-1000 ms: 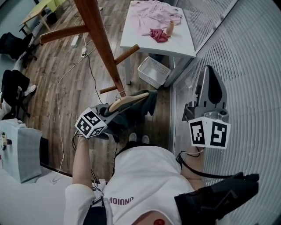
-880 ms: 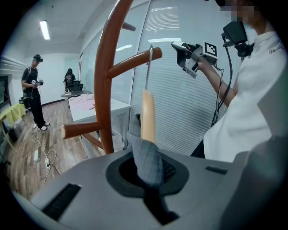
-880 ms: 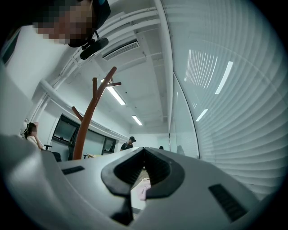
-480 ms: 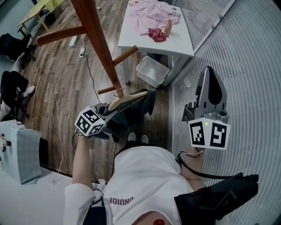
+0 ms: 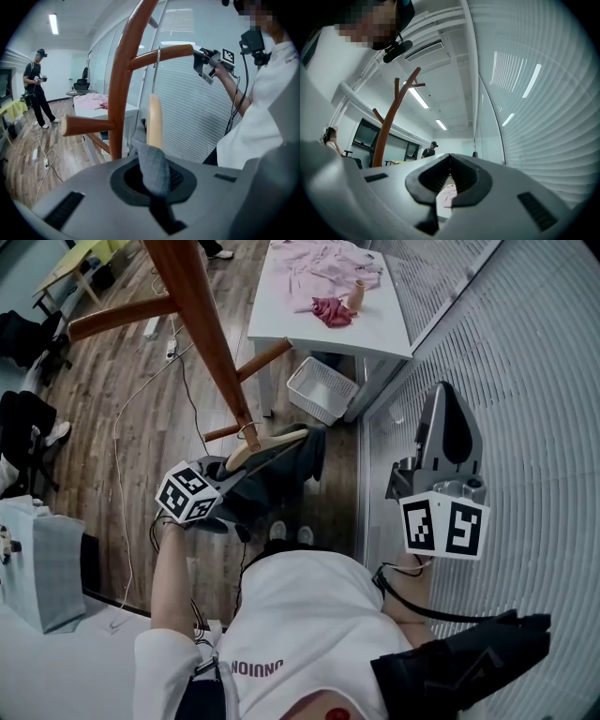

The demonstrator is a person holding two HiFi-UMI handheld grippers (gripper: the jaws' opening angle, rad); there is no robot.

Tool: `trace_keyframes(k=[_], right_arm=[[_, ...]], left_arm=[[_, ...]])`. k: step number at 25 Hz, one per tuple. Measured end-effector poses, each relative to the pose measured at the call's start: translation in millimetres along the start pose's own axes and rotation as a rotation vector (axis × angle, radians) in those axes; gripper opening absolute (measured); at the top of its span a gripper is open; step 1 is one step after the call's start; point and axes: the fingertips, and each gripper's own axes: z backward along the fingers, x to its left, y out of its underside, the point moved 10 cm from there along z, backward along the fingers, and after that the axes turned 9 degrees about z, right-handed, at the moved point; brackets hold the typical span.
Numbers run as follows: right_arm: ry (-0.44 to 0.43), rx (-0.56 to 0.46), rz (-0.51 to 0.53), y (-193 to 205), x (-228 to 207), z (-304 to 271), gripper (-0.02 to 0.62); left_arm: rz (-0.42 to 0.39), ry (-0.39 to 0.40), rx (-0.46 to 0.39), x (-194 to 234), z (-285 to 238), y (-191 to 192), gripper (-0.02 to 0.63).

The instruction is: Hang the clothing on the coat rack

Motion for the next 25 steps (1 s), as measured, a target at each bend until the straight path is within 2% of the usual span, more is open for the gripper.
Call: trace_keyframes(k=[16, 25], right_arm=[[-0.025, 0.002, -0.011, 5.1, 7.4, -12.6, 0.021], [-0.033, -0.006, -0.012, 5.8, 9.2, -13.6, 0.020]], left_arm=[[0.044, -0.004, 0.008, 15.1, -4.8, 1.8, 0.020], [0.038, -0.021, 0.026, 18.1, -5.6, 3.1, 0.021]])
